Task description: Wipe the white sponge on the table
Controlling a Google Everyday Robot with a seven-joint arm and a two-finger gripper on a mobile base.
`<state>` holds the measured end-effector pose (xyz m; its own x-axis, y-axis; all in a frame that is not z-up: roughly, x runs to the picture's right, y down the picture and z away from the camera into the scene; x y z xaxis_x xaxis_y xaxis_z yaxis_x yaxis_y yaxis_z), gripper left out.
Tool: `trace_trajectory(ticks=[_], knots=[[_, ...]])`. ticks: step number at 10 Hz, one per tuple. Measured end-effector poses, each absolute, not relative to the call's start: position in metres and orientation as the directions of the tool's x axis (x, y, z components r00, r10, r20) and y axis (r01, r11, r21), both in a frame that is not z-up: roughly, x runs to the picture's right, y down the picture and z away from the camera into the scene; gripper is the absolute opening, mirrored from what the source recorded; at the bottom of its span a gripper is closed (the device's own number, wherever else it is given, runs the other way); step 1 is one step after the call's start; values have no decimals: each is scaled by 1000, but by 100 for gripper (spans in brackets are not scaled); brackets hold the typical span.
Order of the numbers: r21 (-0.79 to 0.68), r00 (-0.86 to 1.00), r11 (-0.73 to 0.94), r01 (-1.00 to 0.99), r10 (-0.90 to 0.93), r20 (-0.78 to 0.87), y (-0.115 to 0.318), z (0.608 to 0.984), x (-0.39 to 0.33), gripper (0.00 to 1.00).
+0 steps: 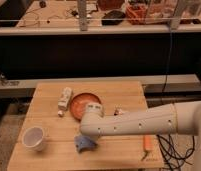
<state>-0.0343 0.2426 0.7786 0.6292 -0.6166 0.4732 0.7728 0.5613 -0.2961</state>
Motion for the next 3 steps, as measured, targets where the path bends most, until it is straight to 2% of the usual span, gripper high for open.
trace_trajectory(ticks=[2, 3], knots=[[-300, 615, 546, 782, -597, 515, 241, 807, -40, 0], [-299, 611, 543, 784, -595, 522, 240, 810, -40, 0]])
